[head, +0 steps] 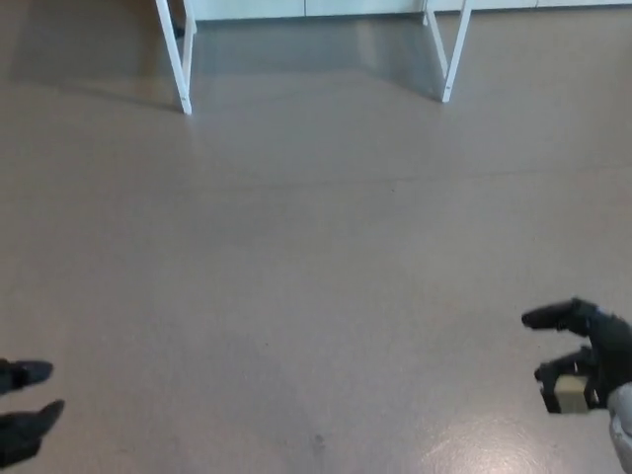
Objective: The robot walk up to a desk on which a bottle is kept on the left hand side and a container is kept on the right hand side. The robot uses its left hand to pick up the bottle and places it in the container.
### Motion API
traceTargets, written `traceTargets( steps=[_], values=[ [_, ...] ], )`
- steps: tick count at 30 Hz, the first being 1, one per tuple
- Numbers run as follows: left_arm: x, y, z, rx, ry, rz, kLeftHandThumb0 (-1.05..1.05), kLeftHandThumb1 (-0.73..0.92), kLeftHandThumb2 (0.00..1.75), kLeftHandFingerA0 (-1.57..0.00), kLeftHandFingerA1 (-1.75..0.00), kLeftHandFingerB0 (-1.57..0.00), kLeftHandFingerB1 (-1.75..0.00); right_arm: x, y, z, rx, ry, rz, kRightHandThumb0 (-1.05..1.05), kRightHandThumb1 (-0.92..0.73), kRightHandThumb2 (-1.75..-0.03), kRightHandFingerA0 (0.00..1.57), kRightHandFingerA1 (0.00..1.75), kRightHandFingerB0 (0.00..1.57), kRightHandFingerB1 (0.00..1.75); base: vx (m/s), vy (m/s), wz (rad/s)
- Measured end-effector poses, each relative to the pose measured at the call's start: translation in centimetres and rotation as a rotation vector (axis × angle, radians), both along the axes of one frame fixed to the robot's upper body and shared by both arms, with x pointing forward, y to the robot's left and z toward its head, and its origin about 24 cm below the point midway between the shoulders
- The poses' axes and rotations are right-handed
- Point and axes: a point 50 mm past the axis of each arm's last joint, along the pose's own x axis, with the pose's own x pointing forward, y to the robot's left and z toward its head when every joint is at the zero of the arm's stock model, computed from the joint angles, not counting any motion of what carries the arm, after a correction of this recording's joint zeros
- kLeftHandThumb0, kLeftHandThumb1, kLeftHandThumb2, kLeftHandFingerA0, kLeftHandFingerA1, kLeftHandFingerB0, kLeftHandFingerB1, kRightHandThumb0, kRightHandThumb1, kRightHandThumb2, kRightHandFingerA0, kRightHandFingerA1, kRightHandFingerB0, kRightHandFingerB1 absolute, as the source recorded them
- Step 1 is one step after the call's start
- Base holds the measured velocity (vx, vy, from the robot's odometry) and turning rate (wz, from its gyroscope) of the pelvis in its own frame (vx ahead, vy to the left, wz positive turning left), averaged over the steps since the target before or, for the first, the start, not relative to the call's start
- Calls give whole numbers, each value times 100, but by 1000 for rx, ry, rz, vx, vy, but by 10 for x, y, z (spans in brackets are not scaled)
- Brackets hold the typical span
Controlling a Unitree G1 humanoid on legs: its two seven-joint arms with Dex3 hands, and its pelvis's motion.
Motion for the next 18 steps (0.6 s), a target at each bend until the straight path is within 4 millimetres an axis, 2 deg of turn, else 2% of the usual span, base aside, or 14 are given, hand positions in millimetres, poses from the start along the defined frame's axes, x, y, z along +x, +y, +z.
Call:
traceTargets(
  steps=[1,3,4,5,6,7,8,9,10,13,15,18],
  values=[
    [1,2,3,6,-17,3,-31,54,56,-75,-55,-66,-52,1,1,1,1,-12,-5,-3,-33,-136,61,125,39,98,66,-33,53],
    [4,4,7,8,-57,4,-31,54,56,-76,-56,-67,-53,1,-1,2,-2,-31,-21,-7,-33,-142,59,119,38,93,35,-19,9],
    [2,4,7,7,-62,8,-30,53,56,-78,-57,-69,-54,1,-1,2,-3,-43,-28,-15,-38,-142,53,125,32,97,52,-28,-16],
    [-3,5,4,4,-62,14,-29,53,56,-79,-59,-69,-54,0,-2,3,-5,-61,-40,-28,-45,-142,58,108,25,81,55,-1,-6],
    [-4,5,3,4,-64,16,-29,53,56,-79,-59,-69,-54,0,-2,4,-5,-68,-46,-28,-45,-142,58,108,25,81,0,0,0],
    [-6,6,2,3,-68,21,-27,53,56,-79,-58,-68,-54,-1,-4,4,-5,-79,-56,-41,-59,-131,45,93,11,69,54,12,-7],
    [-6,6,2,3,-68,21,-26,56,56,-74,-56,-63,-52,-1,-4,4,-5,-79,-56,-37,-62,-131,39,88,7,66,54,12,-7],
    [-11,8,0,0,-73,31,-26,56,56,-74,-56,-63,-52,-5,-7,2,0,-95,-83,-37,-62,-131,39,88,7,66,70,33,-7],
    [-14,10,0,-6,-80,43,-22,56,56,-68,-55,-59,-50,-9,-10,1,13,-102,-106,-26,-61,-130,34,83,3,62,75,40,-14],
    [-20,10,-5,-38,-88,77,-16,54,57,-59,-55,-54,-50,-15,-16,0,45,-122,-159,-23,-60,-127,33,81,2,60,94,63,-39],
    [-25,17,-3,-58,-122,124,-23,54,57,-51,-51,-48,-45,-21,-20,-1,81,-146,-204,-23,-56,-123,29,78,0,58,118,121,8],
    [-30,24,-2,-94,-160,170,-21,54,58,-49,-51,-46,-45,-24,-28,3,111,-194,-254,-23,-52,-123,31,80,0,58,228,82,0]
  ],
)
